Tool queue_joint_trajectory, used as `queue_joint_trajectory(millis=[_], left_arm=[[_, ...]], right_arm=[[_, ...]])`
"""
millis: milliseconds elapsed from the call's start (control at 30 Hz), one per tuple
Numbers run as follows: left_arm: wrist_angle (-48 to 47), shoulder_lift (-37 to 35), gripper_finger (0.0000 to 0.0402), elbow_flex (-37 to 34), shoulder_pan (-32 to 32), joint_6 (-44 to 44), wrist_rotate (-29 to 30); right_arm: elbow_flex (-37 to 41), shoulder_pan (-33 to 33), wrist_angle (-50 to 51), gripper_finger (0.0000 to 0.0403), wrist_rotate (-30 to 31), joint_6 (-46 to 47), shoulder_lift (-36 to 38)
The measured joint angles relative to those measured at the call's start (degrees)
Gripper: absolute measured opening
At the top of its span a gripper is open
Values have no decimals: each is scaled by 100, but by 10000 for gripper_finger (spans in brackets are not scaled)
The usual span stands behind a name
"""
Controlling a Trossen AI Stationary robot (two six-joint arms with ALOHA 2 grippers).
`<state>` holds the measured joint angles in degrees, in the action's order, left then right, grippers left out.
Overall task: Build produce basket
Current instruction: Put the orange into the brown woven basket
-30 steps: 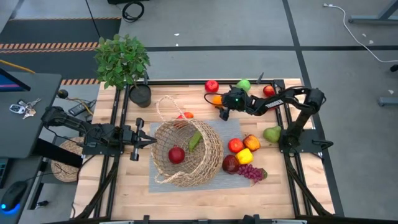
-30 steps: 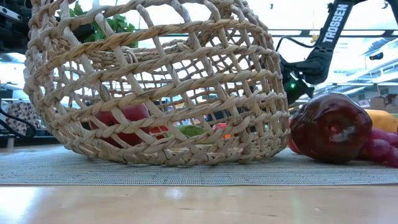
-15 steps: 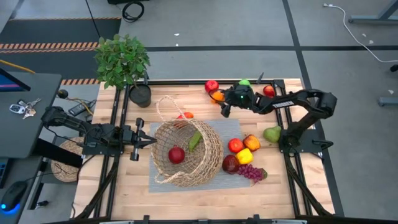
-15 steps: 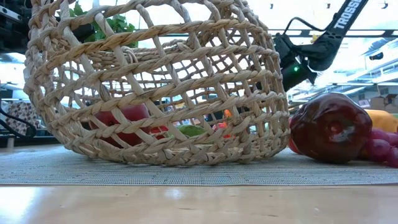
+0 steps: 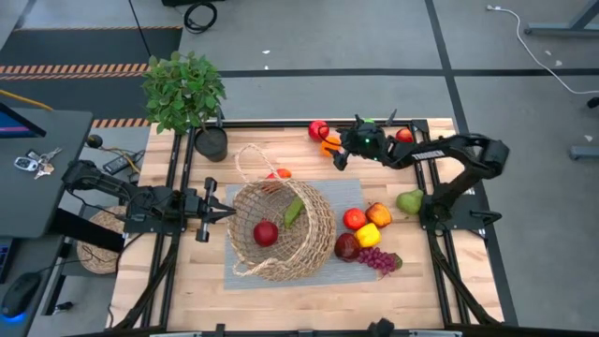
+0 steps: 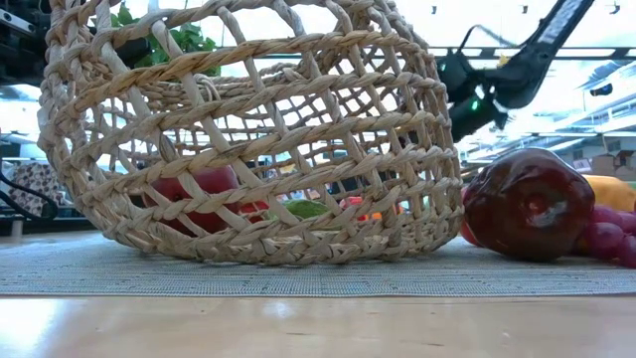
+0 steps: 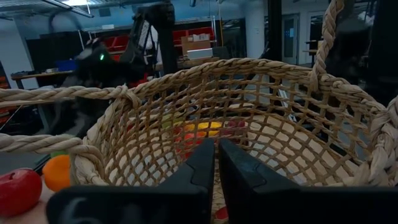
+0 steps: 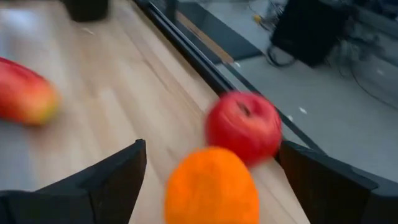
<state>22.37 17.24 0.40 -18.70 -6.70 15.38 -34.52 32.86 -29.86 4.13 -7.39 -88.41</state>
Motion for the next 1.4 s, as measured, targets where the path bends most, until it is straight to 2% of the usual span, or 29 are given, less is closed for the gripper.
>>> queue_joint_trajectory(millis=[167,300,533,767,967,1133,1267,1400], left_arm=[[0,0,33,1,0,0,0],[0,1,36,2,-2,0,2],[0,0,28,0,-1,0,0],[0,2,34,0,1,0,0],[2,0,33,2,1,0,0],[0,0,28,2,1,0,0],[0,1,32,2,0,0,0],[0,1,36,0,-1,-1,0]], right_arm=[[0,262,-777,373,60,163,-973],[-2,381,-937,371,57,329,-1445],[-8,406,-732,350,29,503,-1401],[-4,401,-289,347,38,562,-1171],[0,289,92,346,-464,724,-346],[-2,-8,416,346,-1153,1056,863],[-4,-666,209,346,-1670,1118,1716],[-5,-1717,-408,346,-1459,610,2130]])
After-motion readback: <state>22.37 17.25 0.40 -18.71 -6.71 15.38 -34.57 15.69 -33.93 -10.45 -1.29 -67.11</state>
